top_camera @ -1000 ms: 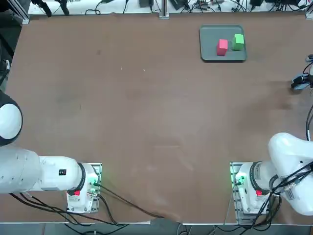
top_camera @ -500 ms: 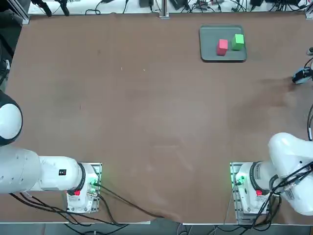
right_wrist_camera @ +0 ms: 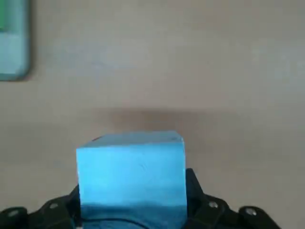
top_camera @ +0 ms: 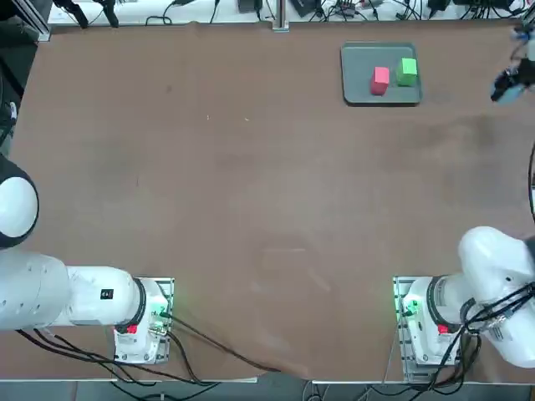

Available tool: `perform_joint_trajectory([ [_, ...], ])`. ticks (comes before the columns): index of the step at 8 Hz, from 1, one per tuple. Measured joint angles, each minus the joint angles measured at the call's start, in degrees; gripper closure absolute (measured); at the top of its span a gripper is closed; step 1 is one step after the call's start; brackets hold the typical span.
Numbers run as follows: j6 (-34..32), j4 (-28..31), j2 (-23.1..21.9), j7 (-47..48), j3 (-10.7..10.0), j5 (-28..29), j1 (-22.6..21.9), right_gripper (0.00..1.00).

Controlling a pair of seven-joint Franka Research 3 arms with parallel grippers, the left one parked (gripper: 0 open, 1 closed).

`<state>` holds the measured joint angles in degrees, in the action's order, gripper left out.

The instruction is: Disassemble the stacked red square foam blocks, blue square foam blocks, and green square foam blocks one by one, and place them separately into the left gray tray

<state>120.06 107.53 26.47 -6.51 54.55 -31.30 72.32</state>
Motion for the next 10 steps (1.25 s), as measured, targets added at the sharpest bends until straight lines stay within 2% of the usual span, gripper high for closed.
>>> perform_joint_trajectory([
  [1,-2.10,0.56,0.12,5.43,2.61,0.00,-1.62,0.20],
  [4,-4.33,-0.08,0.71,16.29,6.23,0.01,-6.22,0.20],
  [8,-10.44,-6.85,0.74,20.23,6.88,6.71,-12.47,0.20],
  [10,-12.40,-8.03,0.76,23.19,6.88,7.59,-13.98,0.20],
])
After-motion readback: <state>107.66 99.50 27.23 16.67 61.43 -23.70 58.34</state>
